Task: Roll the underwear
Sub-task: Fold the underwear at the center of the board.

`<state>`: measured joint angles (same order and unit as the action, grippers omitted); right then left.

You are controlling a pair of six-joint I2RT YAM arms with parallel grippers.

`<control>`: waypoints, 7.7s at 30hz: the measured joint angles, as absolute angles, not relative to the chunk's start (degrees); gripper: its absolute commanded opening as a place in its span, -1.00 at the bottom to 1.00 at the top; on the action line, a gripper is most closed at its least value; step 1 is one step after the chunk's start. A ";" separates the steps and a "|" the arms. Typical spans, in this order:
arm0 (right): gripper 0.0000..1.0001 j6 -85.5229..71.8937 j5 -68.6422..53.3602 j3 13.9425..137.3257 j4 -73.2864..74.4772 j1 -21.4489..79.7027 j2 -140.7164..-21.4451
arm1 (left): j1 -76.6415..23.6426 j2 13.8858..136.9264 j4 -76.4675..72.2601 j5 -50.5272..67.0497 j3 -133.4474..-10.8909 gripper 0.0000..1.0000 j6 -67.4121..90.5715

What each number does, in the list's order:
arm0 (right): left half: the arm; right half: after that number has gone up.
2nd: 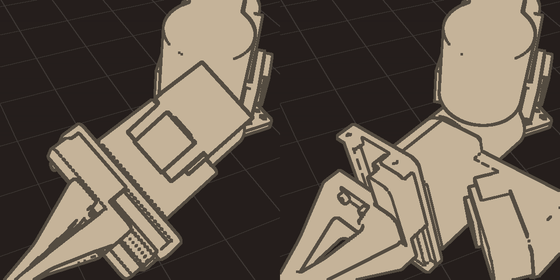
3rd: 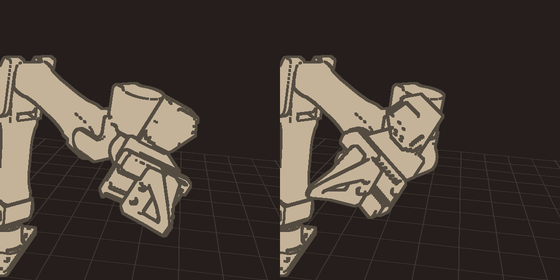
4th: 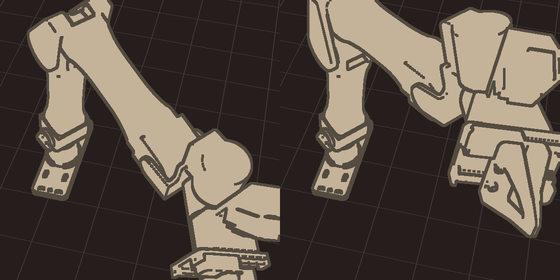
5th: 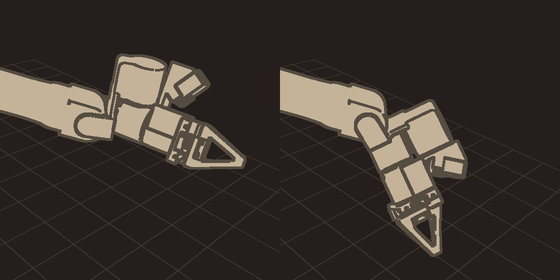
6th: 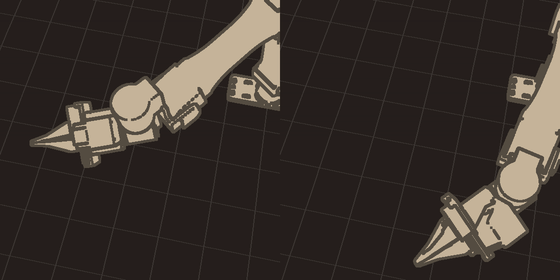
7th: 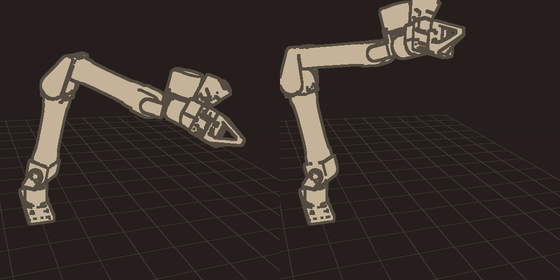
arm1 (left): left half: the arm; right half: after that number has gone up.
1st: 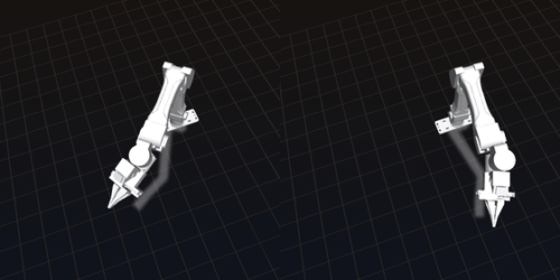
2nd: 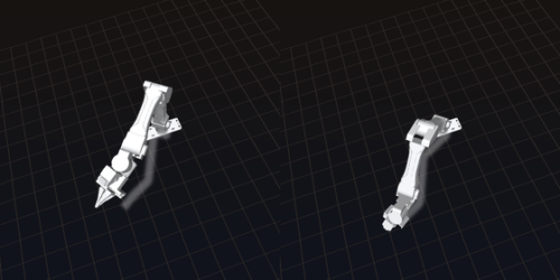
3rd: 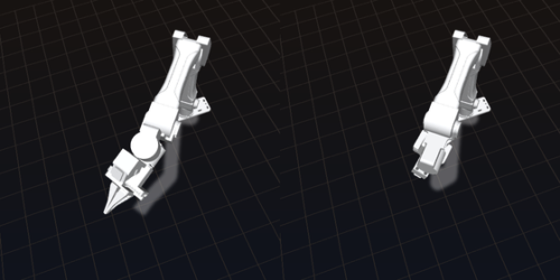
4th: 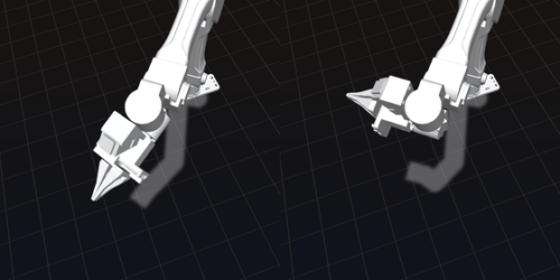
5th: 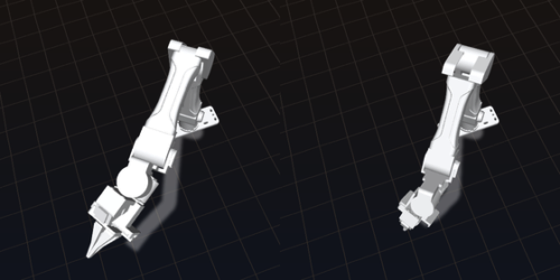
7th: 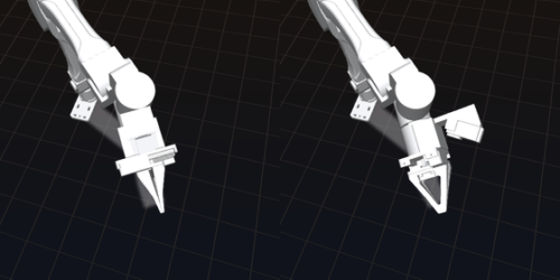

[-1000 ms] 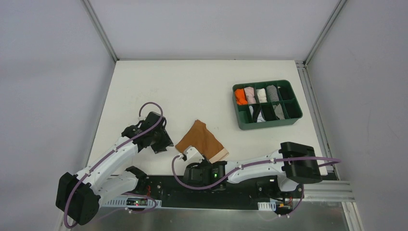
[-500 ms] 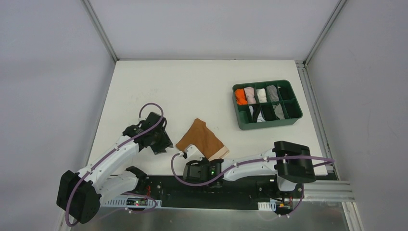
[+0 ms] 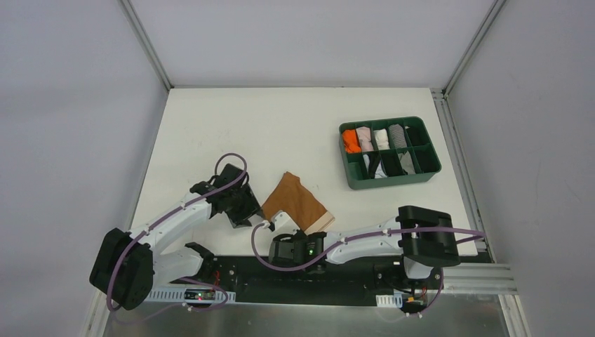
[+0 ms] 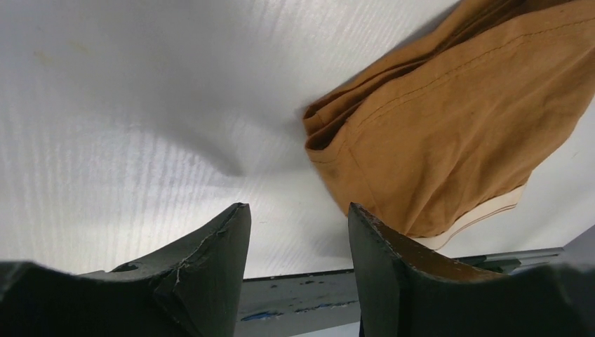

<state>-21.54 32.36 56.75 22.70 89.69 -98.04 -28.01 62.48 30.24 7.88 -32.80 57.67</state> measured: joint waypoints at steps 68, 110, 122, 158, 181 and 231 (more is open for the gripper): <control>-0.71 -10.63 21.69 56.82 18.35 80.44 -97.34 | -27.66 73.78 17.34 6.57 -33.52 -1.00 54.43; -1.00 -15.84 20.08 56.99 23.62 84.88 -84.12 | -25.76 45.63 35.09 9.98 -33.93 -1.00 56.38; -1.00 -19.49 10.96 49.80 17.69 76.16 -76.71 | -25.76 62.43 36.75 7.79 -45.95 -1.00 55.48; -1.00 -36.40 -18.35 35.64 -4.73 48.90 -82.61 | -26.70 98.72 34.83 8.05 -71.75 -1.00 50.87; -0.25 -38.50 -19.62 34.68 -7.51 47.92 -85.82 | -31.57 113.10 34.87 5.32 -82.65 -0.75 48.99; -0.23 -42.28 2.81 40.77 10.68 52.38 -69.10 | -33.08 91.05 24.84 7.94 -70.59 -0.67 46.33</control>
<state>-42.28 2.81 40.77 10.68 52.38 -69.10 -33.08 91.05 24.84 7.94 -70.59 46.33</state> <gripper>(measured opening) 0.104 0.120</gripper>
